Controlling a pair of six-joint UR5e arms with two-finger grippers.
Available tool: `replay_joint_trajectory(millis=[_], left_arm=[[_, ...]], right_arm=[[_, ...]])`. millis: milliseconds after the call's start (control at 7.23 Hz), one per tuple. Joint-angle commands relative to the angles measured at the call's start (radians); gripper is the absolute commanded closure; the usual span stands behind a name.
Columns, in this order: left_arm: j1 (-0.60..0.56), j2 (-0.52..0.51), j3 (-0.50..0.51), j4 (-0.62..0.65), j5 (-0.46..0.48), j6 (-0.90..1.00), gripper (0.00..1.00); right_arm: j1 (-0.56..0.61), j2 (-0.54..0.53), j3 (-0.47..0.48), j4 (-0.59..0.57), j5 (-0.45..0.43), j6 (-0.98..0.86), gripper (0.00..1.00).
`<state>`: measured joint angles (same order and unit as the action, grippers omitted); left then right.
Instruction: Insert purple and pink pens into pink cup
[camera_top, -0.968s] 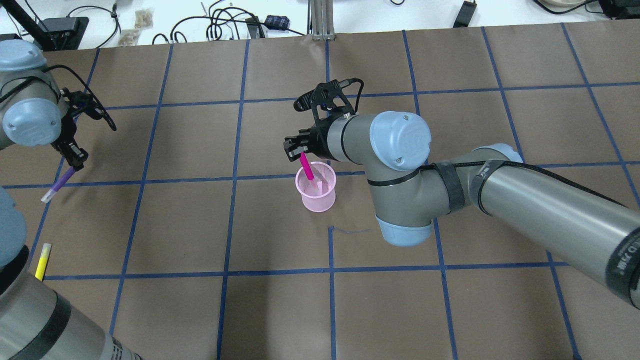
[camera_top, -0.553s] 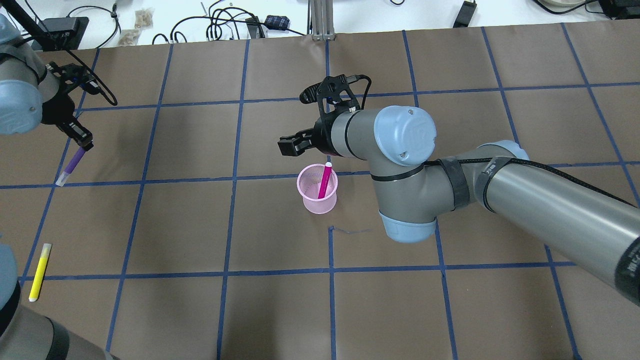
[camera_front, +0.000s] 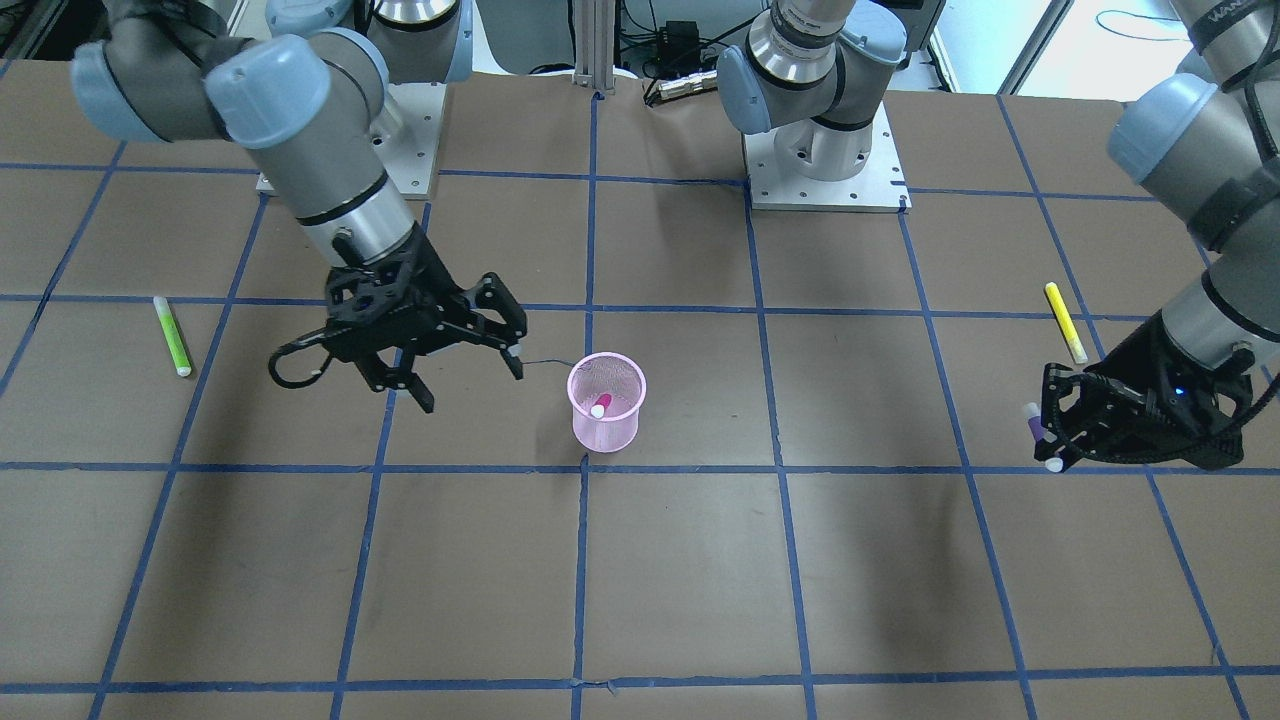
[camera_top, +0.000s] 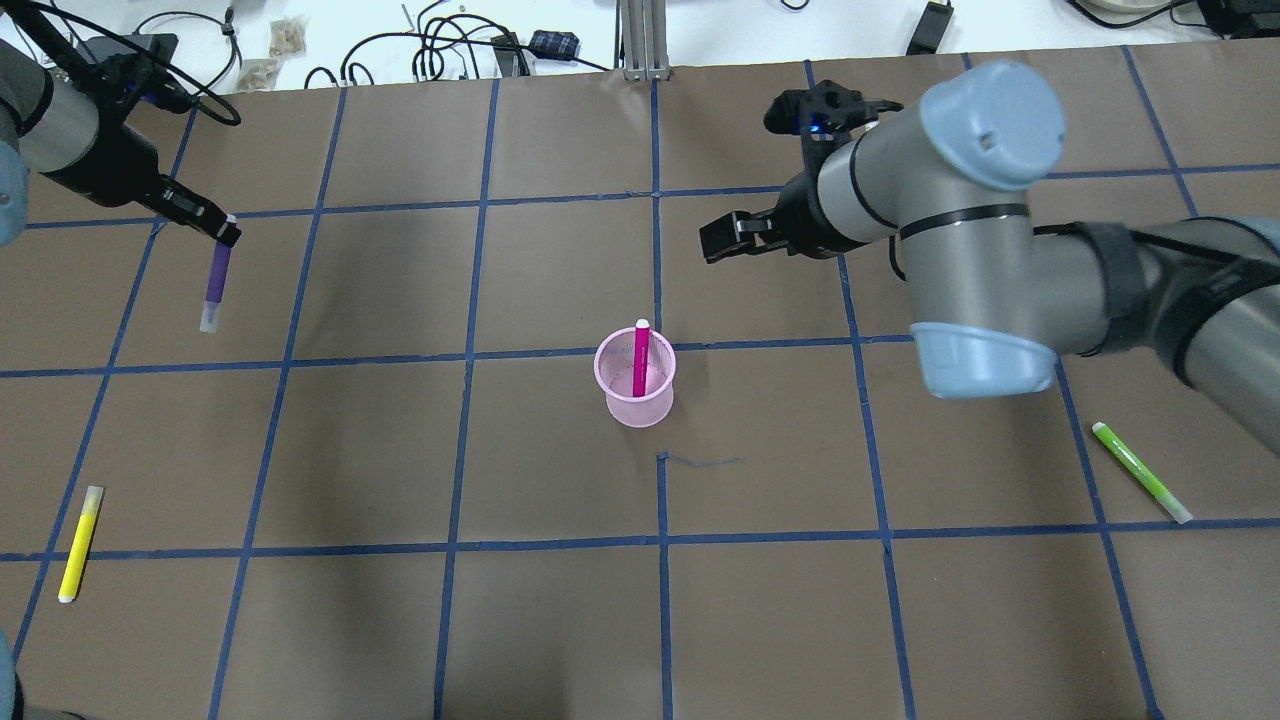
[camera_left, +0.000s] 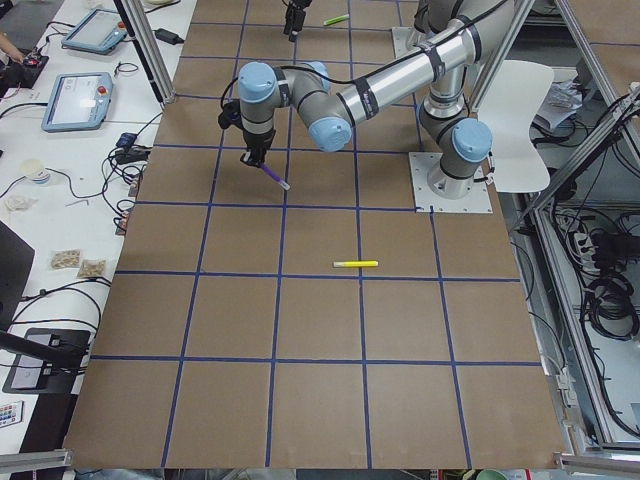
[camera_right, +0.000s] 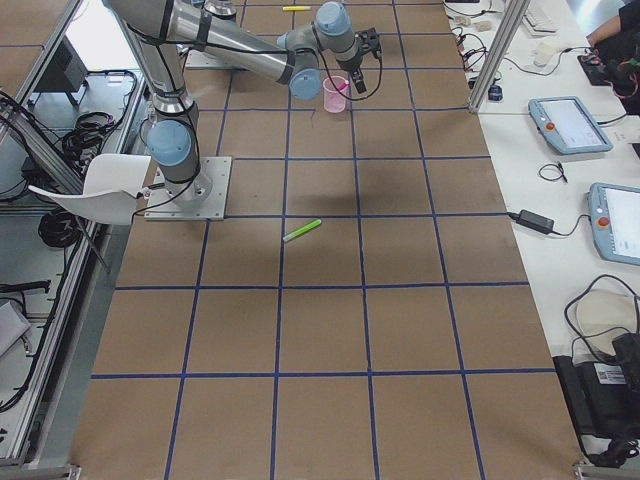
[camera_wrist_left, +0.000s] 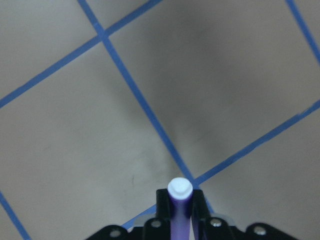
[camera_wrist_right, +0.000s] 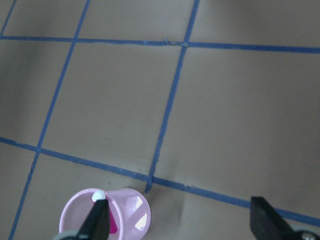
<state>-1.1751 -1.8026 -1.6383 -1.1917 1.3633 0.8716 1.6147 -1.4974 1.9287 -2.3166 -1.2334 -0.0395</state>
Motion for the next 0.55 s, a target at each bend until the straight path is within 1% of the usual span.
replay_joint_trajectory(millis=[0, 138, 277, 415], left_arm=[[-0.177, 0.055, -0.003, 0.067, -0.023, -0.249, 1.00], [-0.266, 0.068, -0.003, 0.166, -0.023, -0.344, 1.00], [-0.325, 0.081, -0.006, 0.220, -0.023, -0.447, 1.00], [-0.356, 0.106, -0.030, 0.291, -0.023, -0.567, 1.00]], right_arm=[[-0.091, -0.058, -0.142, 0.440, -0.158, -0.003, 0.00], [-0.093, -0.050, -0.196, 0.576, -0.229, 0.004, 0.00], [-0.096, -0.034, -0.201, 0.604, -0.256, 0.012, 0.00], [-0.101, -0.030, -0.223, 0.612, -0.265, 0.013, 0.00]])
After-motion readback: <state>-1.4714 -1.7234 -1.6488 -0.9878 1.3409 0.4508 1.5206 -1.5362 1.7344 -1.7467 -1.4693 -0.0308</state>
